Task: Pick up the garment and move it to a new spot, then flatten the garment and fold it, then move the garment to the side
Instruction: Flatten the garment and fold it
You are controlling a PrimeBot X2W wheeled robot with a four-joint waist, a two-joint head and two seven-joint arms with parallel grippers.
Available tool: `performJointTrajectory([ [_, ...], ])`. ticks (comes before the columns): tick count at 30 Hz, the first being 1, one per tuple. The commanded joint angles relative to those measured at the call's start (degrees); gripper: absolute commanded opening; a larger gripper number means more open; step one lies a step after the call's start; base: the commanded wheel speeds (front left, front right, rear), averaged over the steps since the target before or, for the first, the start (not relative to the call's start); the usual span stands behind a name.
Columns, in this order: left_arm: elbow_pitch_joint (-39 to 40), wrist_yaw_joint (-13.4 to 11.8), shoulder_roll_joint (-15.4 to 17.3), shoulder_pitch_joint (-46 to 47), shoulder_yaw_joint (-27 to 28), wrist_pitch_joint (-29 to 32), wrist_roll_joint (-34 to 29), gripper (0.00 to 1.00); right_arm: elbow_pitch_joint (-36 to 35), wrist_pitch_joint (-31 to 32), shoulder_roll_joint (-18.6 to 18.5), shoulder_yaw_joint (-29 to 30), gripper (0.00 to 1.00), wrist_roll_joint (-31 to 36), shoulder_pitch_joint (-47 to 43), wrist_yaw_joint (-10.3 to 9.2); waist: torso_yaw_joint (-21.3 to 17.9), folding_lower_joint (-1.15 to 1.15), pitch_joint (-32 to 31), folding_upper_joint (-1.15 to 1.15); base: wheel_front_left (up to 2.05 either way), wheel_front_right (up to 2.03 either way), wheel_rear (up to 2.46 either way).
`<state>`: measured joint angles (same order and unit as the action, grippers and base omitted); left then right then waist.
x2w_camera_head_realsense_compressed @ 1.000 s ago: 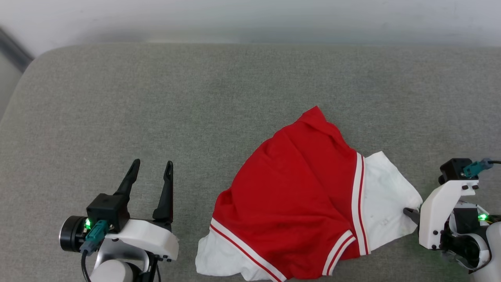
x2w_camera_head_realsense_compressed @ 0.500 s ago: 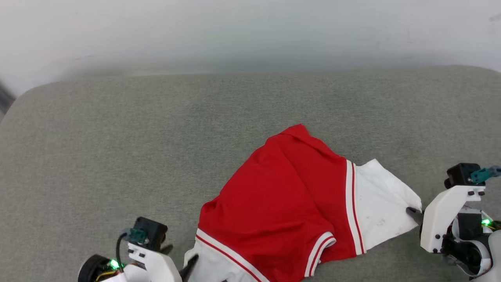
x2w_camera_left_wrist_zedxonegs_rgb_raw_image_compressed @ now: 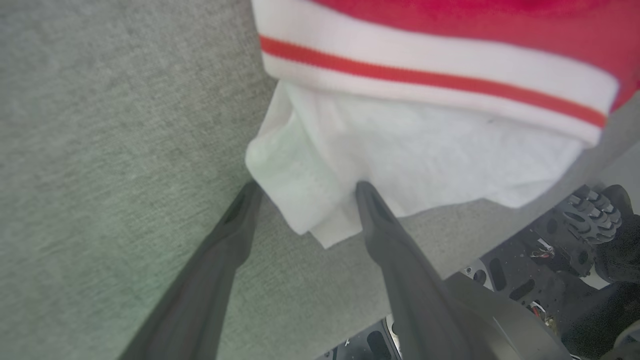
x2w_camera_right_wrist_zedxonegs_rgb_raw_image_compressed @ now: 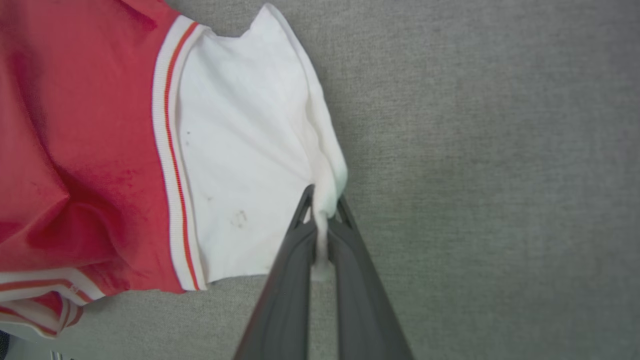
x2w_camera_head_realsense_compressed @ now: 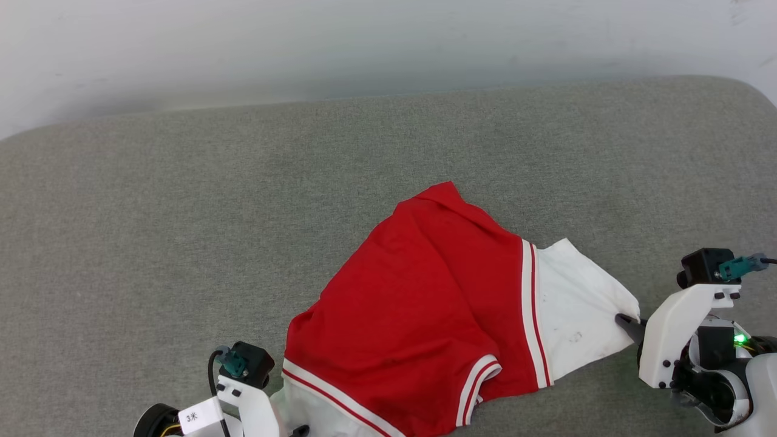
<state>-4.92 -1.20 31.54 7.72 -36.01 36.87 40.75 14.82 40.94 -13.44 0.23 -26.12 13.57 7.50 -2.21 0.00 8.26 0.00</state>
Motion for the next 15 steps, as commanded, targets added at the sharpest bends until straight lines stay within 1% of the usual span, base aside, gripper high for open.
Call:
performJointTrajectory([
  [1, -2.3, 0.8, -2.0, -1.9, -2.5, 1.4, 0.7, 0.19, -0.3, -0.1, 0.1, 0.0, 0.00, 0.0, 0.1, -0.02, -0.1, 0.00, -0.1, 0.00, 0.00, 0.00, 0.00],
  [2, -2.6, 1.2, -2.3, -1.8, -2.9, 1.8, 0.8, 0.00, -0.4, -0.2, 0.0, 0.1, 0.00, 0.0, 0.1, -0.02, -0.2, 0.00, -0.2, 0.00, 0.00, 0.00, 0.00],
  [5, -2.8, 1.5, -2.3, -1.5, -3.0, 0.9, 0.3, 0.00, -0.7, -0.5, -0.2, 0.5, 0.00, 0.1, -0.2, -0.02, -0.1, 0.00, -0.8, 0.00, 0.00, 0.00, 0.00],
  [8, -2.5, 0.6, -1.3, -0.7, -1.3, -2.1, -0.8, 0.00, -1.0, -0.6, -0.1, 0.8, 0.00, 0.2, -0.7, -0.02, 0.1, 0.00, -1.7, 0.00, 0.00, 0.00, 0.00],
  [12, -1.2, -1.5, -0.7, 1.1, 1.6, -7.9, -3.1, 0.00, -1.8, -2.2, -0.2, 1.1, 0.00, 0.6, -0.8, -0.02, 0.5, 0.00, -3.1, 0.00, 0.00, 0.00, 0.00],
  [15, 0.5, -3.7, -0.3, 2.4, 4.1, -12.5, -4.9, 0.00, -2.3, -4.3, -0.3, 1.5, 0.00, 1.6, -0.2, -0.02, 0.7, 0.00, -4.0, 0.00, 0.00, 0.00, 0.00],
])
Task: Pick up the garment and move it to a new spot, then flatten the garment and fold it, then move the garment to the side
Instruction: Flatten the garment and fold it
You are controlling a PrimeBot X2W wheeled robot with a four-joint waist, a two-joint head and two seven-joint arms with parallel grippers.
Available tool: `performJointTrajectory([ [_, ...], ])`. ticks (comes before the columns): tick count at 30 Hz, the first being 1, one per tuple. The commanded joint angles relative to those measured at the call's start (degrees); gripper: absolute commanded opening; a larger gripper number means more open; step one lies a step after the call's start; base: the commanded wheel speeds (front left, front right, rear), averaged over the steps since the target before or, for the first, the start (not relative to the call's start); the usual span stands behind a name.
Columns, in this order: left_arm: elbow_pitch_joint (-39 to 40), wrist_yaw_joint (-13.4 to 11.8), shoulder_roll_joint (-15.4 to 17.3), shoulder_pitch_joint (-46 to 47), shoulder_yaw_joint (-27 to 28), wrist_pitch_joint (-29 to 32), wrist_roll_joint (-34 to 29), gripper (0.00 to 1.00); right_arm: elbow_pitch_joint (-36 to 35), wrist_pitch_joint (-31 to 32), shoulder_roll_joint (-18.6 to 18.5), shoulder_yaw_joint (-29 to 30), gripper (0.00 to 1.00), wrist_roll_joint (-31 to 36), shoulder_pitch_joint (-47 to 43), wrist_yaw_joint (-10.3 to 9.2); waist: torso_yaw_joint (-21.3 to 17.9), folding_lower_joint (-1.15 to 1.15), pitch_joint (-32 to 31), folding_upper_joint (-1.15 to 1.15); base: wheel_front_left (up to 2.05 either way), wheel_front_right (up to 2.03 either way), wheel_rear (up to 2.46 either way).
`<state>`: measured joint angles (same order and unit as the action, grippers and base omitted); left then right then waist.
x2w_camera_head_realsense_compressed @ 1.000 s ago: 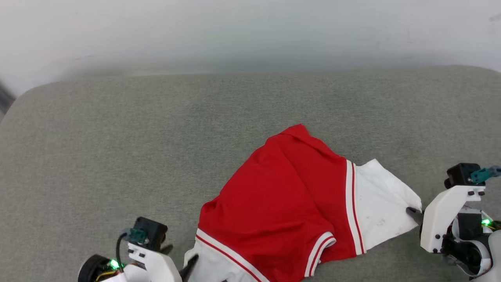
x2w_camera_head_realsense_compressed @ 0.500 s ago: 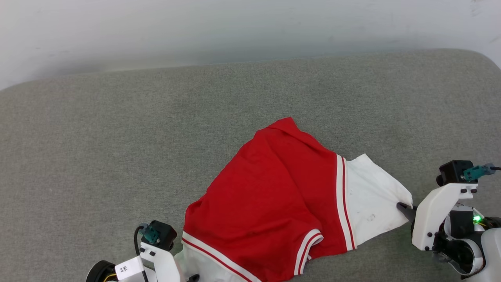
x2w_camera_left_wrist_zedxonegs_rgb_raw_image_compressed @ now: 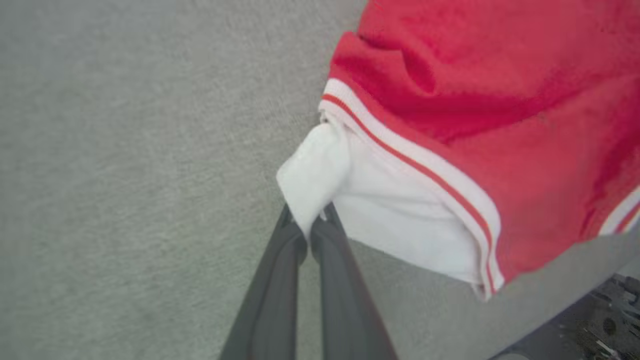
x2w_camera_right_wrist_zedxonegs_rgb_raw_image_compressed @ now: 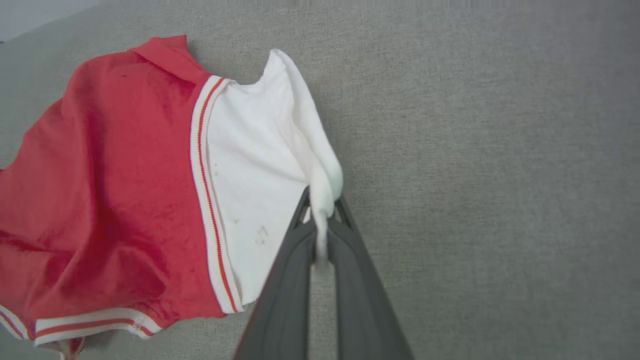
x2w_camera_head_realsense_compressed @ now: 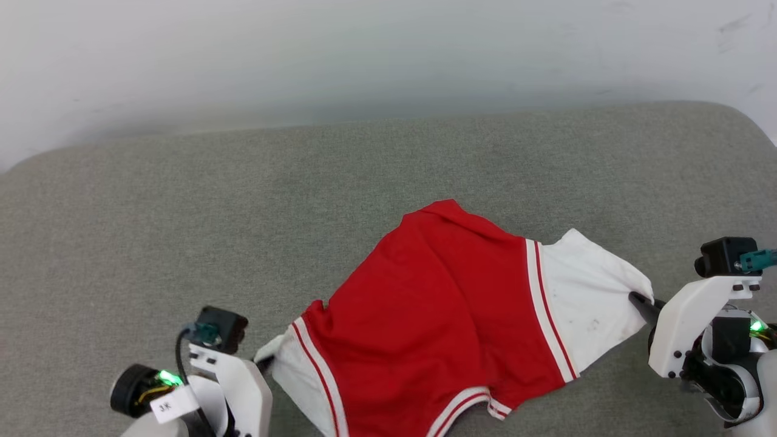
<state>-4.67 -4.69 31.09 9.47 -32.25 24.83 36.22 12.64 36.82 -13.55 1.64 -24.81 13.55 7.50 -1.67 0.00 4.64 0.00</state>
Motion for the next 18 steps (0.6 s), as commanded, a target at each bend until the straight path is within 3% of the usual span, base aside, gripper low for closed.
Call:
performJointTrajectory([
  [1, 1.0, -0.8, 0.2, 1.1, 1.2, -1.6, -0.5, 0.00, -0.4, -0.9, -0.3, 0.1, 0.00, 0.6, 0.1, -0.02, 0.2, 0.00, -0.6, 0.00, 0.00, 0.00, 0.00],
  [9, 4.2, -3.6, -2.3, 11.3, 6.8, -8.1, -1.8, 0.00, -3.6, -4.9, -1.0, 0.5, 0.00, 1.9, 4.3, -0.02, 1.2, 0.00, -1.5, 0.00, 0.00, 0.00, 0.00],
  [18, 0.3, -3.9, -6.2, 31.3, 11.4, -14.6, -4.0, 0.00, -5.6, -14.1, -0.1, 0.7, 0.00, 6.6, 21.0, -0.02, -0.1, 0.00, 3.0, 0.00, 0.00, 0.00, 0.00],
])
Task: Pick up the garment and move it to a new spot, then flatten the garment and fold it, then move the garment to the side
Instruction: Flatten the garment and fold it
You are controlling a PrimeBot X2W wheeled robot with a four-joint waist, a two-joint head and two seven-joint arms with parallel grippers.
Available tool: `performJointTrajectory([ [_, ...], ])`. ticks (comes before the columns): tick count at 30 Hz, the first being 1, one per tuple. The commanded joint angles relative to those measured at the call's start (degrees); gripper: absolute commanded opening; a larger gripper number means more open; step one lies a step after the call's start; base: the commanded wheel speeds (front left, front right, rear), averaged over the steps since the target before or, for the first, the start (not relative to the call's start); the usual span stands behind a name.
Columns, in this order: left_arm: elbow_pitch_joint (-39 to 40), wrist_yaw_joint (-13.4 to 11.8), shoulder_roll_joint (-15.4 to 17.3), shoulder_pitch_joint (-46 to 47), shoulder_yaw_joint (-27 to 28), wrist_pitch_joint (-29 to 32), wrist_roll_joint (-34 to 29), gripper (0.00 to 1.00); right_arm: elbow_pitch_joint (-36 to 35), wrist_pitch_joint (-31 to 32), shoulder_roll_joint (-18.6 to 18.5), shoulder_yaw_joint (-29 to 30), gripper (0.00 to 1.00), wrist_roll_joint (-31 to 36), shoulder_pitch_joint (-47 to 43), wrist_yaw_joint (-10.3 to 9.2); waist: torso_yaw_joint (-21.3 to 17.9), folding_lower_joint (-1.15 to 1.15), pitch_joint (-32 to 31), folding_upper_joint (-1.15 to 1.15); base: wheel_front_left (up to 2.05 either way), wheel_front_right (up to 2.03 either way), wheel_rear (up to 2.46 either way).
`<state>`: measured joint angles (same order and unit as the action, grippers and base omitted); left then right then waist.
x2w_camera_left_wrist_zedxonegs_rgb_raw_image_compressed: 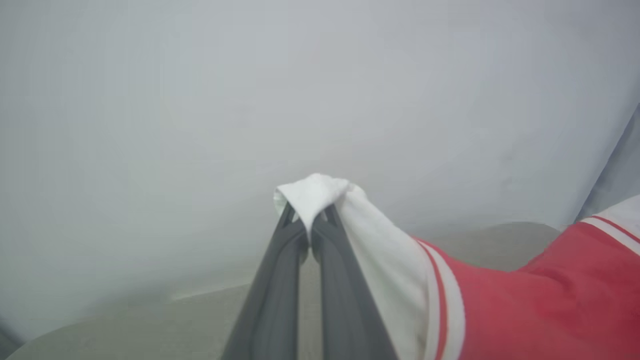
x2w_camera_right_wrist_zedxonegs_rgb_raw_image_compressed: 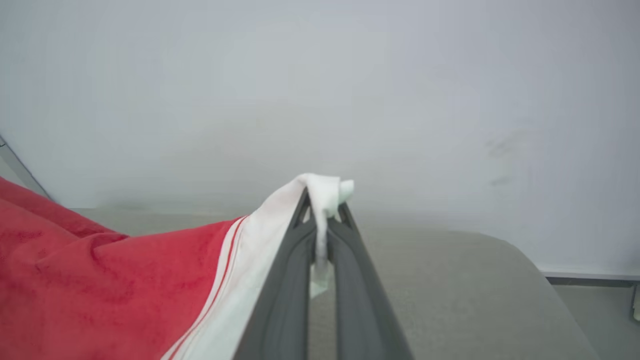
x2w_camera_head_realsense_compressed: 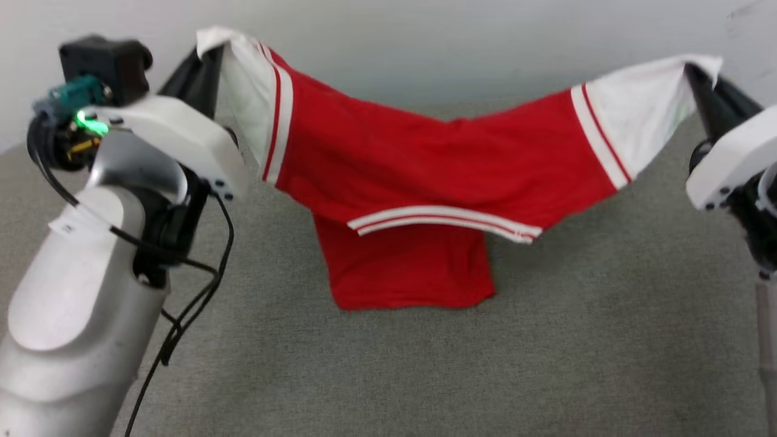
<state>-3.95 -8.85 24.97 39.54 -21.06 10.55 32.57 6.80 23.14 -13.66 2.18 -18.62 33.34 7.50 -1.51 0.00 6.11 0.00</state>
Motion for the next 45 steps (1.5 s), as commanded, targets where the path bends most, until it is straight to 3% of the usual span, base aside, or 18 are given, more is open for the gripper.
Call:
performJointTrajectory([
  [1, -1.2, 0.7, -0.3, 3.6, 0.5, -1.0, -0.5, 0.00, 0.6, -1.2, 0.3, 0.3, 0.00, 0.7, 3.5, -0.03, -0.3, 0.00, 2.5, 0.00, 0.00, 0.00, 0.00],
  [6, -7.5, 3.5, -1.3, 15.7, 1.5, -3.3, -0.7, 0.00, 3.6, -3.4, 0.2, 0.3, 0.00, 2.5, 15.7, -0.02, -0.3, 0.00, 8.1, 0.00, 0.00, 0.00, 0.00],
  [15, -18.5, 6.3, -0.8, 37.5, 3.3, -7.7, -3.5, 0.00, 11.2, -7.6, -1.5, -2.3, 0.00, 3.4, 38.2, -0.03, -1.7, 0.00, 18.7, 0.00, 0.00, 0.00, 0.00],
  [26, -28.7, 8.3, -0.6, 52.0, 3.7, -10.8, -4.5, 0.00, 23.2, -12.3, -1.2, -6.7, 0.00, 2.6, 55.4, -0.03, -3.0, 0.00, 27.8, 0.00, 0.00, 0.00, 0.00],
  [37, -45.1, 11.7, -1.9, 51.7, 4.6, -16.2, -1.8, 0.00, 38.2, -17.8, 0.4, -12.5, 0.00, -0.7, 57.0, -0.03, -2.8, 0.00, 31.4, 0.00, 0.00, 0.00, 0.00],
  [41, -50.3, 13.6, -2.4, 47.4, 4.7, -19.1, -0.4, 0.00, 42.6, -19.8, -0.4, -14.4, 0.00, -2.8, 53.2, -0.03, -2.3, 0.00, 30.0, 0.00, 0.00, 0.00, 0.00],
  [45, -55.3, 15.4, -2.9, 37.6, 4.8, -23.4, 2.0, 0.00, 46.1, -22.7, -1.6, -18.0, 0.00, -6.9, 43.8, -0.04, -1.7, 0.00, 25.1, 0.00, 0.00, 0.00, 0.00],
])
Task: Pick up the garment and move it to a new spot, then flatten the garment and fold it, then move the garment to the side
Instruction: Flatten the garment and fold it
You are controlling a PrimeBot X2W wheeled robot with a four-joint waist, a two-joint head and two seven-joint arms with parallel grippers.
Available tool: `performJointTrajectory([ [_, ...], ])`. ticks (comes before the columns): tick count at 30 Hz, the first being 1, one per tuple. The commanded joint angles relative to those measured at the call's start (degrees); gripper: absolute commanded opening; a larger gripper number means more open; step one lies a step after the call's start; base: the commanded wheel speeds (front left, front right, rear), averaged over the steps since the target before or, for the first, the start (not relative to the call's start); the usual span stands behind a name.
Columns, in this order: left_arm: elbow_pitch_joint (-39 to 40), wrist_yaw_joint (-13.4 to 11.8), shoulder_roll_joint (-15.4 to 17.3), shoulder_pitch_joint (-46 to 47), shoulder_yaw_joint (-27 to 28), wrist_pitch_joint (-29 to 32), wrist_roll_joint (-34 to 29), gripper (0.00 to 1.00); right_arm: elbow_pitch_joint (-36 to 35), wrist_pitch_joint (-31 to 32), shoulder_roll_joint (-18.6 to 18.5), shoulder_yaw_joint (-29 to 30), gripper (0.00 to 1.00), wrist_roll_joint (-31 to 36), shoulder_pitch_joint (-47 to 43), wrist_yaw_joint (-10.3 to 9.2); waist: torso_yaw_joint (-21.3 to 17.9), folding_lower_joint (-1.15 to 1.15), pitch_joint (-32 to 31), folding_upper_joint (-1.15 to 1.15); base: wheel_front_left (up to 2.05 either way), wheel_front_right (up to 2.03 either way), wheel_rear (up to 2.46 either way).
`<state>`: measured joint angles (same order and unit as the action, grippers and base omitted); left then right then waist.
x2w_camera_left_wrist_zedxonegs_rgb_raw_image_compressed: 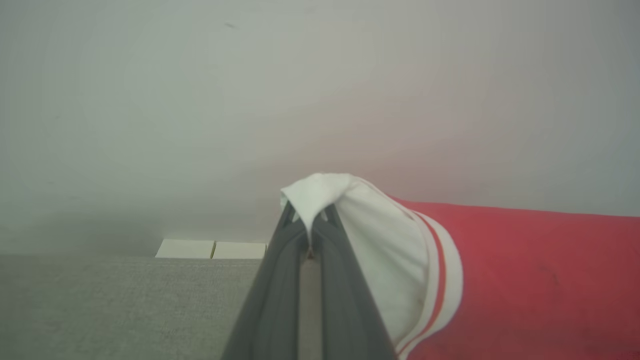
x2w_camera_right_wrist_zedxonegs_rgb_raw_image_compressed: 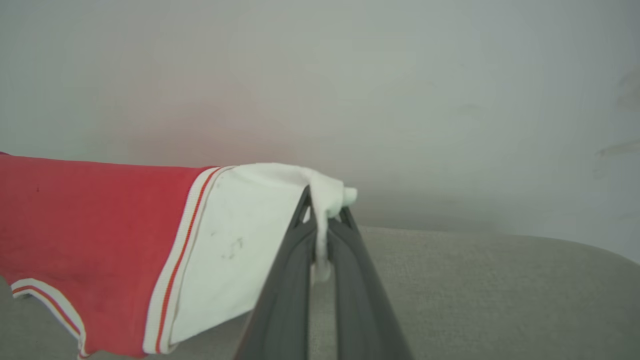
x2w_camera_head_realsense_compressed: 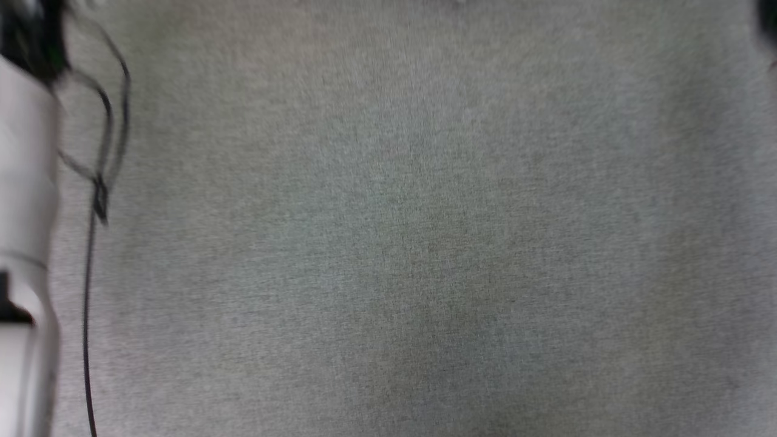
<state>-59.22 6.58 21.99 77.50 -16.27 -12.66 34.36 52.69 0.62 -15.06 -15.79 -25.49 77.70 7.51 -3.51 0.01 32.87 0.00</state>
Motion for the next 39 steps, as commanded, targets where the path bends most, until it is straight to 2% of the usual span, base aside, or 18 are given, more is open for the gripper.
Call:
performJointTrajectory([
  [1, -0.3, 0.3, -0.1, -2.3, 0.2, -0.8, 0.8, 0.00, 0.3, -0.9, -0.4, -0.7, 0.00, -0.6, -2.3, -0.05, 0.4, -0.01, -2.9, 0.00, 0.00, 0.00, 0.00],
  [8, 2.2, 0.8, -0.4, -17.6, 0.7, -2.5, 2.6, 0.00, -1.9, -4.4, -1.7, -4.5, 0.00, -6.3, -17.8, -0.05, 0.8, -0.01, -12.1, 0.00, 0.00, 0.00, 0.00],
  [13, 10.3, 0.6, 0.7, -31.1, 4.0, -2.6, 2.5, 0.00, -6.3, -5.6, -3.1, -7.3, 0.00, -8.7, -29.4, -0.05, 0.4, -0.01, -18.1, 0.00, 0.00, 0.00, 0.00],
  [19, 23.3, -2.5, -0.1, -51.9, 9.5, -2.7, 2.1, 0.00, -12.5, -6.3, -5.2, -5.8, 0.00, -10.7, -45.0, -0.06, 0.4, -0.01, -24.9, 0.00, 0.00, 0.00, 0.00],
  [23, 29.4, -4.4, -0.5, -62.9, 11.3, -2.7, 3.4, 0.00, -16.2, -4.4, -4.9, -3.4, 0.00, -10.6, -53.5, -0.06, 0.0, -0.01, -28.5, 0.00, 0.00, 0.00, 0.00],
  [29, 39.1, -8.7, -0.5, -77.5, 12.1, 0.0, 4.2, 0.00, -23.4, -1.2, -3.9, 2.4, 0.00, -8.6, -67.4, -0.07, 0.3, -0.01, -32.0, 0.00, 0.00, 0.00, 0.00],
  [35, 48.8, -12.8, -0.2, -88.4, 11.7, 3.5, 3.9, 0.00, -32.5, 3.8, -1.1, 9.4, 0.00, -5.5, -82.5, -0.07, 1.7, -0.01, -33.5, 0.00, 0.00, 0.00, 0.00],
  [37, 51.0, -14.0, 0.0, -91.1, 11.5, 4.8, 3.6, 0.00, -35.6, 6.6, 0.8, 11.1, 0.00, -4.5, -86.8, -0.06, 2.1, -0.01, -33.5, 0.00, 0.00, 0.00, 0.00],
  [38, 54.1, -15.3, -0.2, -93.5, 11.1, 6.0, 3.7, 0.00, -39.9, 10.9, 3.2, 13.2, 0.00, -2.7, -91.5, -0.05, 2.5, -0.01, -33.1, 0.00, 0.00, 0.00, 0.00],
  [39, 55.1, -15.4, -0.2, -93.8, 10.9, 6.2, 3.4, 0.00, -41.2, 12.0, 3.8, 13.7, 0.00, -2.1, -92.5, -0.05, 2.7, -0.01, -32.8, 0.00, 0.00, 0.00, 0.00],
])
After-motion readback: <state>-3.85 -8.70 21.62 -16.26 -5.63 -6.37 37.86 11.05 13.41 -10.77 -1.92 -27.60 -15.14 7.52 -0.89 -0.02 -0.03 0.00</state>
